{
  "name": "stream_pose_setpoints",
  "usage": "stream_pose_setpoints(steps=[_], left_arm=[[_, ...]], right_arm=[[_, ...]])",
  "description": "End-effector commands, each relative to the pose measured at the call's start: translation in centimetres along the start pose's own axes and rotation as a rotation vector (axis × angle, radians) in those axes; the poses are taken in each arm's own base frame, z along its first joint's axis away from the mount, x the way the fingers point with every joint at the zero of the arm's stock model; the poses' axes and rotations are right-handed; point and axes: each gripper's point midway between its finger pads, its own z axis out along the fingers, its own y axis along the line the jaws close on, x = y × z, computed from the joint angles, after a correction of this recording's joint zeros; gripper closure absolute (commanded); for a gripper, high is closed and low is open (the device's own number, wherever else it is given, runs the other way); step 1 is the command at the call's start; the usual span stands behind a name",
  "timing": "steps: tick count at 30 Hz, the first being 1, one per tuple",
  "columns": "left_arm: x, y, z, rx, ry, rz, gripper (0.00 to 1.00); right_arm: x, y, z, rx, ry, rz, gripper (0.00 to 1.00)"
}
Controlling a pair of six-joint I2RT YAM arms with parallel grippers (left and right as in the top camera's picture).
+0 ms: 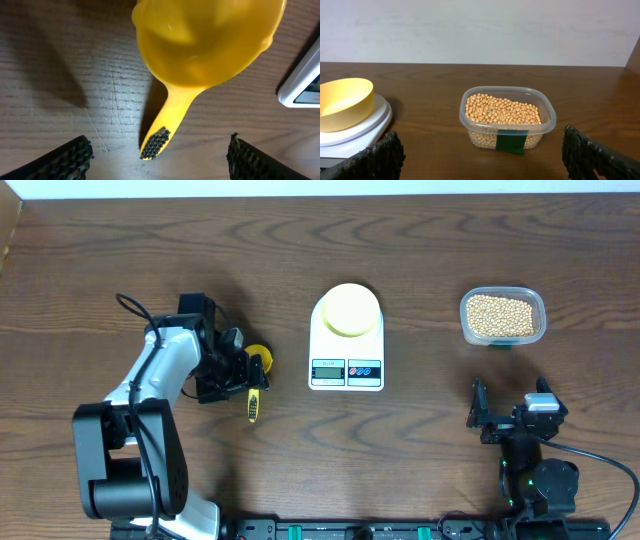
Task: Scoop item into bowl and weigh 50g on scale
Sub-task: 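Move the left gripper down over the yellow scoop handle, then close the left gripper on the yellow scoop handle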
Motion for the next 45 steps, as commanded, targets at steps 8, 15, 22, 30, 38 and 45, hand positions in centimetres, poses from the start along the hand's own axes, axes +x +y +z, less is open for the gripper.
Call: stream_pose_setpoints(steps=[8, 15, 22, 30, 38, 45], left_arm=[[0.7, 0.2, 1.0, -0.051, 0.026, 0.109, 0.17], [0.9, 0.5, 1.8, -0.050, 0.022, 0.109, 0.17], [1.7, 0.7, 2.7, -0.040, 0.034, 0.106, 0.20], [1.9, 1.1, 3.9, -0.039, 0.017, 0.111, 0.22], [2.0, 1.3, 4.3, -0.038, 0.009, 0.113, 0.39], [2.1, 1.1, 4.3, -0.030, 0.011, 0.095, 0.56]], right_arm=[[0.0, -0.1, 0.0, 0.007, -0.001, 0.010, 0.01], [0.0, -0.1, 0.0, 0.007, -0.001, 0.010, 0.01], [0.0, -0.1, 0.0, 0.007, -0.001, 0.010, 0.01], [0.0, -0.1, 0.0, 0.007, -0.001, 0.010, 0.01], [0.0, -0.1, 0.0, 0.007, -0.001, 0.010, 0.01], [0.0, -0.1, 0.0, 0.007, -0.001, 0.010, 0.01]])
